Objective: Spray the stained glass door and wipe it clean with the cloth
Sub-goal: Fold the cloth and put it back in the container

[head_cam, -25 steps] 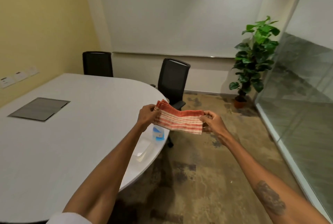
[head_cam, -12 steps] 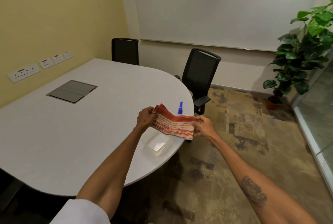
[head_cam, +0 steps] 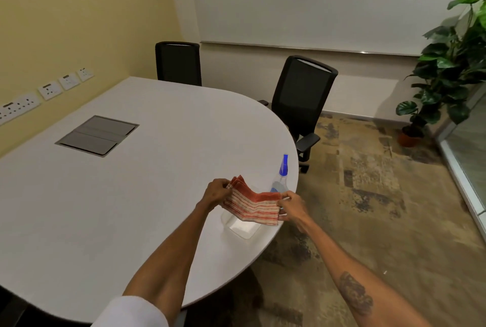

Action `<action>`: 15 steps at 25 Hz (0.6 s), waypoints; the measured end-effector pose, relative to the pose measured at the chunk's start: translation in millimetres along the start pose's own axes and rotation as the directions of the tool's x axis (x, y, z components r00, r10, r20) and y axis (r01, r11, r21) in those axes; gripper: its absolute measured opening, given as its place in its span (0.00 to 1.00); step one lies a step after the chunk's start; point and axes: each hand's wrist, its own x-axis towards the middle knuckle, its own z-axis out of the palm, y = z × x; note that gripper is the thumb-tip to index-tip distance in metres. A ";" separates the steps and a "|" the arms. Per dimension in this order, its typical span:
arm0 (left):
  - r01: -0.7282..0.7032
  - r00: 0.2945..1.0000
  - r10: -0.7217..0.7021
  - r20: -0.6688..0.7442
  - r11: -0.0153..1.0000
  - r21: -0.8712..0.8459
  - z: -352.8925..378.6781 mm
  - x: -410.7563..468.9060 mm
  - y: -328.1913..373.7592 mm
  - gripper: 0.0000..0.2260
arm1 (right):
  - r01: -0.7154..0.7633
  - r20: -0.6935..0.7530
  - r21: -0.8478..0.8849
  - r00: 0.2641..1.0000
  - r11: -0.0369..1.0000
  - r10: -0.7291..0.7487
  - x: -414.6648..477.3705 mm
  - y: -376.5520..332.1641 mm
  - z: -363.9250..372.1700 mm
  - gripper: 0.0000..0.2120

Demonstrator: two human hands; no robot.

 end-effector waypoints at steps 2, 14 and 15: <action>0.006 1.000 -0.007 0.016 0.998 0.059 2.5 19.6 -11.1 0.16 | -0.039 -0.026 0.007 0.999 0.999 0.039 10.5 9.1 15.2 0.10; -0.016 0.986 -0.025 0.166 0.971 0.240 33.6 91.5 -64.4 0.18 | -0.272 -0.151 0.005 0.951 0.962 0.270 44.2 51.0 78.7 0.08; -0.018 0.984 -0.026 0.174 0.968 0.251 34.2 94.5 -66.4 0.18 | -0.285 -0.137 -0.013 0.950 0.958 0.281 45.1 52.0 80.6 0.10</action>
